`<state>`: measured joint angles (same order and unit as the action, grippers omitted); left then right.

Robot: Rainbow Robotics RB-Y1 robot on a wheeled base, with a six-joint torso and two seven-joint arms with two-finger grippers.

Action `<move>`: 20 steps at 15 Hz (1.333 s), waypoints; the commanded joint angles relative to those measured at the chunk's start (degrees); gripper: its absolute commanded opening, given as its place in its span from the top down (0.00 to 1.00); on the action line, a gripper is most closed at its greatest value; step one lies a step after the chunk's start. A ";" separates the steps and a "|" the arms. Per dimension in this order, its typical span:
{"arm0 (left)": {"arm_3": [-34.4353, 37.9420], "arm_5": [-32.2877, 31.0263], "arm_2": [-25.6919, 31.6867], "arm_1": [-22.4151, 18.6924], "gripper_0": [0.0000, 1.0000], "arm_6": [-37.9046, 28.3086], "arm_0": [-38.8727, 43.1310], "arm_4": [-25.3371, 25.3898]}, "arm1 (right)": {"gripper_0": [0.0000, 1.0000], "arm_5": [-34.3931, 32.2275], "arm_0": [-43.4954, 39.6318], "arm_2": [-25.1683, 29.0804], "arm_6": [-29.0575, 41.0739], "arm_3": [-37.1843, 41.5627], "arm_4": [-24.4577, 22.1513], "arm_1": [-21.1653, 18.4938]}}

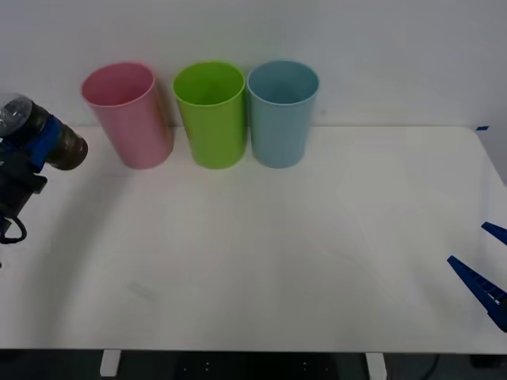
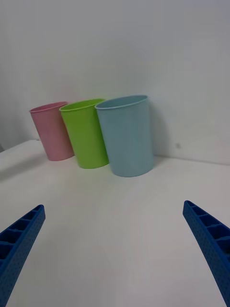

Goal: Grasp the object on the table and drop it into the matching bin: aluminum can to the light blue bin, PET bottle to the pink bin.

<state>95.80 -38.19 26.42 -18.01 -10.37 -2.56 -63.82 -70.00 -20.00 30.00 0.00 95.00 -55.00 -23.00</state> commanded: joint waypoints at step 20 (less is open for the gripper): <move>-41.05 5.76 -1.63 -6.07 1.00 -8.00 -43.32 -30.23 | 0.00 0.00 0.00 0.00 0.00 0.00 0.00 0.00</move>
<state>56.23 -32.96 25.03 -24.09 -18.50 -44.71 -93.29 -70.00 -20.00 30.00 0.00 95.00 -55.00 -23.00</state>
